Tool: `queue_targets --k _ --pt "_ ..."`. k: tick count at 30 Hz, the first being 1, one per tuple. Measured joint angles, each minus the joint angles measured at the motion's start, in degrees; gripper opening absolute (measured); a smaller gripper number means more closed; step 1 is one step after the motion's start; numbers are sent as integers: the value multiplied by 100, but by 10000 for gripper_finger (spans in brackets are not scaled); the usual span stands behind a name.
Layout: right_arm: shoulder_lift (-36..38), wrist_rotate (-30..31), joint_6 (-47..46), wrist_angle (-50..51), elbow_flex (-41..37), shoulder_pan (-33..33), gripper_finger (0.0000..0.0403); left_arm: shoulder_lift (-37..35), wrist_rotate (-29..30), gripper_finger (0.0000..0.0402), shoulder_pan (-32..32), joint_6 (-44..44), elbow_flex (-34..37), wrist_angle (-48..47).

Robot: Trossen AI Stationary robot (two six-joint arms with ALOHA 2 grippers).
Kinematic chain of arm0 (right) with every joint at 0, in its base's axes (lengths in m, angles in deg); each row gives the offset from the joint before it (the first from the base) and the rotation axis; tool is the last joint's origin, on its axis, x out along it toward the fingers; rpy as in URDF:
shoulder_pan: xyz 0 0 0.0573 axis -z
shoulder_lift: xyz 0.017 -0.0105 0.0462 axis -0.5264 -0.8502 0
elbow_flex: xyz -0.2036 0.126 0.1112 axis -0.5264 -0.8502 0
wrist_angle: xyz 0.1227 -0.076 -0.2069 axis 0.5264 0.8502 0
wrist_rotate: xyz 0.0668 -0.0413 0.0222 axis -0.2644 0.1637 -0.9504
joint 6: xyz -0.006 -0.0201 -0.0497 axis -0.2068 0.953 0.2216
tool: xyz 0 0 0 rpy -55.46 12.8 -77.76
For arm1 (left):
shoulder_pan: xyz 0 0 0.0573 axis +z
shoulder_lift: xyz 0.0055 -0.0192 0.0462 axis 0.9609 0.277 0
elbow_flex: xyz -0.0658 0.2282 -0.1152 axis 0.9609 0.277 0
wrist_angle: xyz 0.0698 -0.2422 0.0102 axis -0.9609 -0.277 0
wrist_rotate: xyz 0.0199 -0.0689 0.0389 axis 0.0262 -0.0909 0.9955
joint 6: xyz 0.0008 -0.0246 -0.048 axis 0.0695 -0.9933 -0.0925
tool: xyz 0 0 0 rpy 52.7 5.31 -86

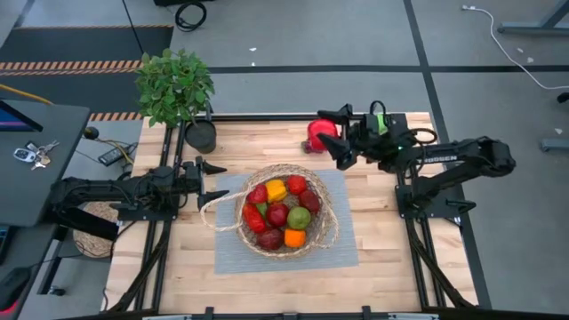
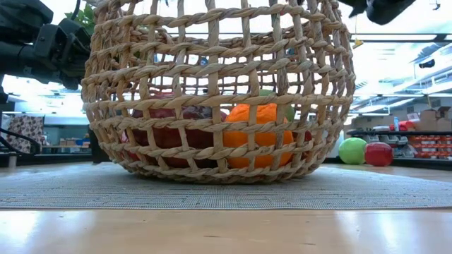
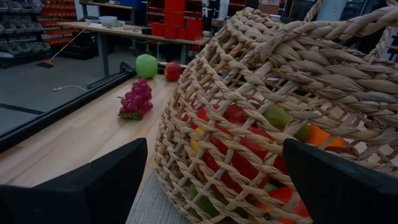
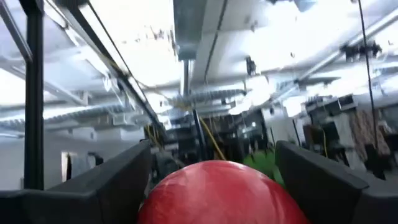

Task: Build produce basket
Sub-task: Put the left red apple into the basket

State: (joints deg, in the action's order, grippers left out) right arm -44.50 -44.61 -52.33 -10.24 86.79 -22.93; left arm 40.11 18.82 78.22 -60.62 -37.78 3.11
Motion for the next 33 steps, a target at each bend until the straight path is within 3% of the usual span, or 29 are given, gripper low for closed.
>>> queue_targets --k 11,20,26,33 --pt "-1633 378 1756 496 1964 -1140 345 1 -1 382 -2 -4 -1 0" --pt "-2437 760 2189 2966 3822 -1416 345 -1 0 382 -1 -4 -1 0" --pt "-2638 939 2283 5308 4866 -1440 345 1 1 382 -2 0 -1 0" --pt "-2620 946 1904 5893 4991 -1542 345 1 -1 382 -2 -4 -1 0"
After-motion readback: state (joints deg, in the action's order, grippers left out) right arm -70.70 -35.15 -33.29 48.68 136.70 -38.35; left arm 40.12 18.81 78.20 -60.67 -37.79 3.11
